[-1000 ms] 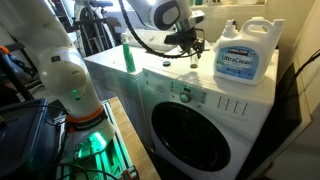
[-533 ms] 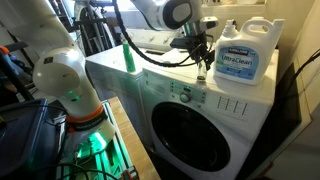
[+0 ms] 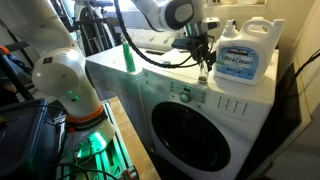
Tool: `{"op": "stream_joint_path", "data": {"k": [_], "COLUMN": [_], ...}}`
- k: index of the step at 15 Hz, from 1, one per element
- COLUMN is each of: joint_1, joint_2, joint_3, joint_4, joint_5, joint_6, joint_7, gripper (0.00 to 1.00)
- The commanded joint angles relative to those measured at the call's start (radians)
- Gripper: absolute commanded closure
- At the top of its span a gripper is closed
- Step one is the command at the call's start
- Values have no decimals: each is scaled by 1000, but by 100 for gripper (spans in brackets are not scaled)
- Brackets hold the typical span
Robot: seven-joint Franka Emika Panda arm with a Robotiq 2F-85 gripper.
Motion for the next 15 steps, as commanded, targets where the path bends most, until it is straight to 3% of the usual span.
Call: {"op": "stream_joint_path", "data": {"k": [1, 8, 14, 15], "joint_1": [-15, -31, -20, -19], "joint_2": [38, 137, 198, 203], "joint_3": [-2, -29, -67, -70], "joint_4": [35, 146, 215, 219], "joint_5": [-34, -51, -29, -17], "joint_6": [-19, -41, -57, -49], "joint_7": [94, 323, 387, 377], "gripper": [72, 72, 72, 41]}}
